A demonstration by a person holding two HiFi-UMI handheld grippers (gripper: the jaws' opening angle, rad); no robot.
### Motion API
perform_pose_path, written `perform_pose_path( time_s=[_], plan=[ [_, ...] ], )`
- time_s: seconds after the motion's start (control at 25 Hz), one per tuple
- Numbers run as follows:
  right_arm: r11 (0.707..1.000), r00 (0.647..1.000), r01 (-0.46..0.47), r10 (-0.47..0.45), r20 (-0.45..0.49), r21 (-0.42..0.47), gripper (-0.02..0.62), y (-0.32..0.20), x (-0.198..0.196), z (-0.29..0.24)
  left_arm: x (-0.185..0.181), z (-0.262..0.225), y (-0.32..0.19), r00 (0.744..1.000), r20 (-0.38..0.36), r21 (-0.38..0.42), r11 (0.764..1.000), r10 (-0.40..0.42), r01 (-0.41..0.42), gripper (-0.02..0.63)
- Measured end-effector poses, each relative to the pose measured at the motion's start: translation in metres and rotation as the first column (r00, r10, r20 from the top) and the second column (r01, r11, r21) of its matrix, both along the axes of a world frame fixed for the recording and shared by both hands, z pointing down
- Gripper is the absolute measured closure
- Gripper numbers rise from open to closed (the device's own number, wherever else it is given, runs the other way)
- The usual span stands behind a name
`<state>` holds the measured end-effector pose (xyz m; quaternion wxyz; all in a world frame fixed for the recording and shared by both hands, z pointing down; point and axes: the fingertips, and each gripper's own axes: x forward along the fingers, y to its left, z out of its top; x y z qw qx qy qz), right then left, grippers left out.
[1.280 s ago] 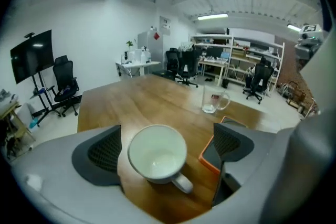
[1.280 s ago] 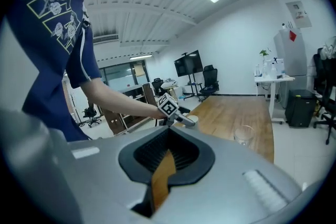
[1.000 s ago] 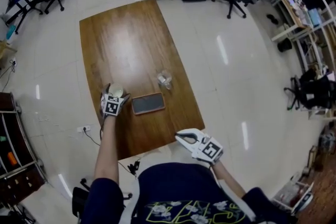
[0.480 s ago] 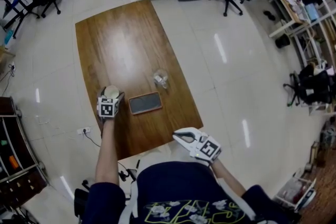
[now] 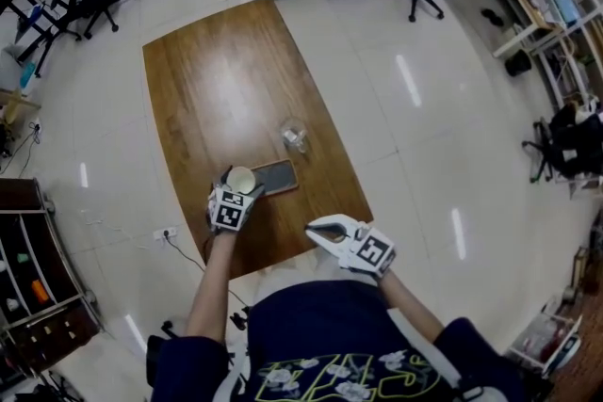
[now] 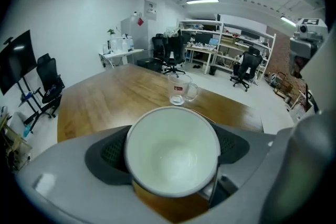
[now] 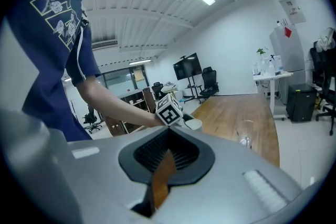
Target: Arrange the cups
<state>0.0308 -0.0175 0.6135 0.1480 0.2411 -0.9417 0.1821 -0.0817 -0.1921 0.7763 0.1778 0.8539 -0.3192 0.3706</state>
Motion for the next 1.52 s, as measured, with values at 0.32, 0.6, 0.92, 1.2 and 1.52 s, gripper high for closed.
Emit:
perform_pose_path(
  time_s=[0.32, 0.6, 0.92, 1.2, 1.52],
  plan=[
    [0.998, 0.998, -0.064, 0.064, 0.012, -0.018, 0.595, 0.008, 0.016, 0.000, 0.016, 0.032, 0.007, 0.996, 0.067, -0.032, 0.998, 0.052, -0.050, 0.155],
    [0.995, 0.996, -0.089, 0.089, 0.002, -0.040, 0.595, 0.024, 0.028, 0.008, 0.020, 0.035, 0.002, 0.995, 0.086, 0.005, 0.998, 0.059, -0.060, 0.155],
    [0.995, 0.996, -0.093, 0.092, -0.010, -0.045, 0.595, 0.024, 0.032, 0.010, 0.021, 0.047, 0.015, 0.974, 0.144, 0.014, 0.984, 0.174, -0.178, 0.152],
    [0.997, 0.997, -0.075, 0.075, -0.004, -0.026, 0.595, 0.017, 0.030, 0.001, 0.013, 0.010, 0.022, 0.993, 0.052, 0.104, 0.989, 0.104, -0.109, 0.141],
    [1.000, 0.999, 0.006, -0.006, 0.041, 0.009, 0.595, -0.004, 0.010, -0.008, 0.012, -0.082, 0.063, 0.954, -0.297, 0.170, 0.985, 0.041, 0.010, 0.153]
  ],
)
